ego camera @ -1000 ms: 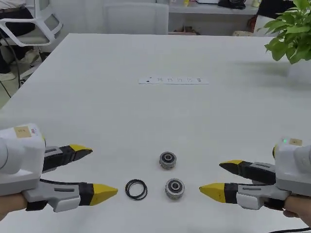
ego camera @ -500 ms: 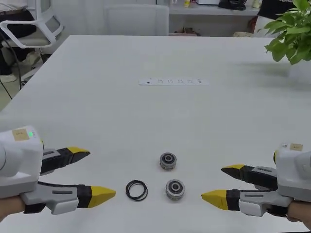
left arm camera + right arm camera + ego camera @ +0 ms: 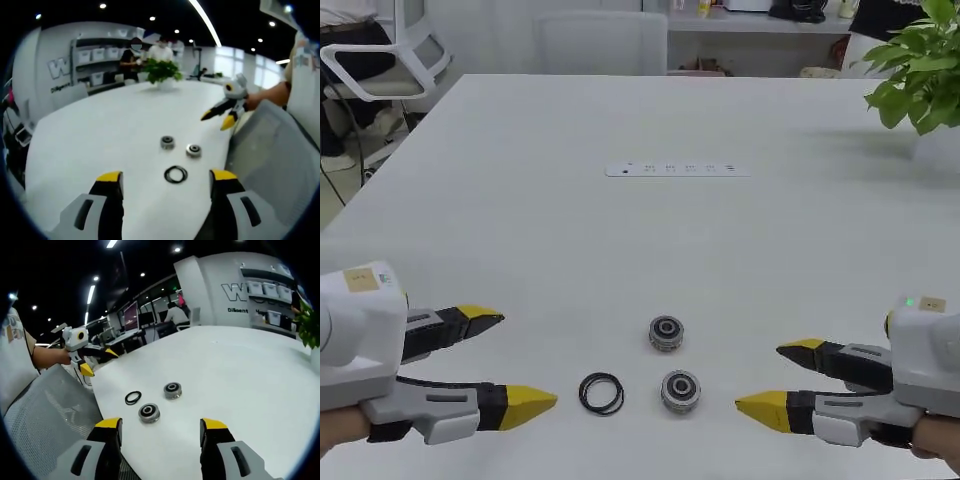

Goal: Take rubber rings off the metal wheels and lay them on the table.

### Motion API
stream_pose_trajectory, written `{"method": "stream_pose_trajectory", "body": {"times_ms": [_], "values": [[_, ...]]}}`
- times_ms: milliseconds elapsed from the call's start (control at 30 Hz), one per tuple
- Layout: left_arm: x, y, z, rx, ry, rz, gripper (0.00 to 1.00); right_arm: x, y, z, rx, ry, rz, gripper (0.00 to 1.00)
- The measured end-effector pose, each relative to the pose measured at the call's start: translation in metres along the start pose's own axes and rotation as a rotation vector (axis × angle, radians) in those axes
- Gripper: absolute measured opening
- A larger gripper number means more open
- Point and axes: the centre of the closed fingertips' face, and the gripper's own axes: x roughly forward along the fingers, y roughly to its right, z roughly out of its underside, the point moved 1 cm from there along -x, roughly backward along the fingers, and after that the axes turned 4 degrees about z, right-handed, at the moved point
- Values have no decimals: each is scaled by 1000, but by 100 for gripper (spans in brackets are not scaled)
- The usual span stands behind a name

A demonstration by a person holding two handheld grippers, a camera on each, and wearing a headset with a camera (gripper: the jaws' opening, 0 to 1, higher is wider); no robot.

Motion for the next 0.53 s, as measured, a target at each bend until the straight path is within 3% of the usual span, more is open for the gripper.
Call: {"method": "stream_pose_trajectory", "body": {"times_ms": [533], "values": [[-2,-4,-1,-11,4,-5,70,0,4,0,0,6,5,61]]}}
